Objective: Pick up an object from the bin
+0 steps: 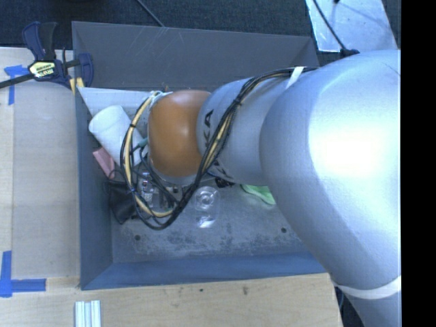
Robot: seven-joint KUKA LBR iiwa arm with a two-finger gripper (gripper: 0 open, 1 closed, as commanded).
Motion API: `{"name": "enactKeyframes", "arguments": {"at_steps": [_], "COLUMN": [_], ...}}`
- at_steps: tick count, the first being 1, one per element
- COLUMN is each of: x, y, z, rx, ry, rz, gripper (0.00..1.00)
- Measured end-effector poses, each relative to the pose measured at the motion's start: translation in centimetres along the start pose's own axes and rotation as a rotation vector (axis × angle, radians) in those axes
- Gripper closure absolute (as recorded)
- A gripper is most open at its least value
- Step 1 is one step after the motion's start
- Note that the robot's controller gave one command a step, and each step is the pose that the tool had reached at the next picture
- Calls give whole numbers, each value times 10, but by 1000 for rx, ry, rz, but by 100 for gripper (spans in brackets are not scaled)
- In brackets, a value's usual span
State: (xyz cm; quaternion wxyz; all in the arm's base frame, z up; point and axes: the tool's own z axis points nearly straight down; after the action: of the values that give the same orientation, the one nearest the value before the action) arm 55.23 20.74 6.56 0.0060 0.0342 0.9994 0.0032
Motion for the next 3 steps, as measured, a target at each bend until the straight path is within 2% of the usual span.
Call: {"name": "enactKeyframes", "arguments": {"at_steps": [1,2,3], "x": [2,2,1], "y": [-2,-2,-1], "z": [-15,-35,-50], "rx": [6,7,5], "ry": [12,13,7], "rz": [-1,-1,-1], "gripper": [100,100,100]}}
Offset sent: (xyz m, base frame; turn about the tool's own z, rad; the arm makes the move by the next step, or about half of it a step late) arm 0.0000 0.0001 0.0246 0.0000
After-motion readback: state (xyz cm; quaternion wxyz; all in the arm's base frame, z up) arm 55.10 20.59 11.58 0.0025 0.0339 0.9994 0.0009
